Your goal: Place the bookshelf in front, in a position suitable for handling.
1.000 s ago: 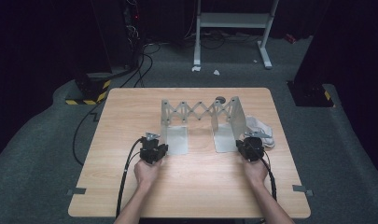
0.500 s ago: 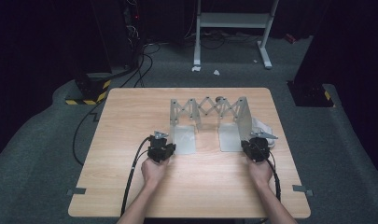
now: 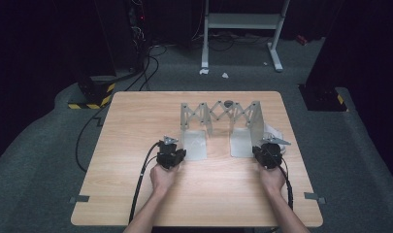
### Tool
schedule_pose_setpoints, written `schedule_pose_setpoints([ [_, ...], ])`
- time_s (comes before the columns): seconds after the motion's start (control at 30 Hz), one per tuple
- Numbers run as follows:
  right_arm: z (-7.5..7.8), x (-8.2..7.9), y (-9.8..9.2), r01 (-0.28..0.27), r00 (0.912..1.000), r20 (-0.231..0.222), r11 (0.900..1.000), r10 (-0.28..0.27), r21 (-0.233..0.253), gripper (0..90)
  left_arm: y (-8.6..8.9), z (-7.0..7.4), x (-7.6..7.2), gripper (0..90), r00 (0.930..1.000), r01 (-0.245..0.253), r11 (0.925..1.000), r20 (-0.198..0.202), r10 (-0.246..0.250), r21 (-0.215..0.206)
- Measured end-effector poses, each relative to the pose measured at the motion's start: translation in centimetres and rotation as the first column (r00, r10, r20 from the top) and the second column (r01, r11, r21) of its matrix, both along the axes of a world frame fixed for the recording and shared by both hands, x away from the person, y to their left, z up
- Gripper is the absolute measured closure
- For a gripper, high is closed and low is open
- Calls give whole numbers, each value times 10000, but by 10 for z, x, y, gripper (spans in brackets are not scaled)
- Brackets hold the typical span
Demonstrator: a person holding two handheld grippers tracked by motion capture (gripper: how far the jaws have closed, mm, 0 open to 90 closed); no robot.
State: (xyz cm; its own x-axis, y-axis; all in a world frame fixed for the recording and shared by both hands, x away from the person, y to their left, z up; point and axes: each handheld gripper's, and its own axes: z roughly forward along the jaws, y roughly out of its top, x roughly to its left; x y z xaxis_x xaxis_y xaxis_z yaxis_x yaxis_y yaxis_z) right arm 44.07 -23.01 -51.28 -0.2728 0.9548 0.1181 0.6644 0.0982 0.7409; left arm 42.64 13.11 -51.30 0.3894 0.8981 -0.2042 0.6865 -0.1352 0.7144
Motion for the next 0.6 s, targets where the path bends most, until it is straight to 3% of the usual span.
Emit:
schedule_pose_setpoints([
  [0.2, 0, -1, 0, 39, 10000, 24, 10000, -39, -13, 859, -7, 2, 2, 814, 9998, 190, 9996, -76, -188, 214],
  [0.6, 0, -4, -11, 114, 9999, 69, 9999, -114, 2, 849, -15, 1, 2, 812, 9993, 362, 9993, -54, -361, 100],
])
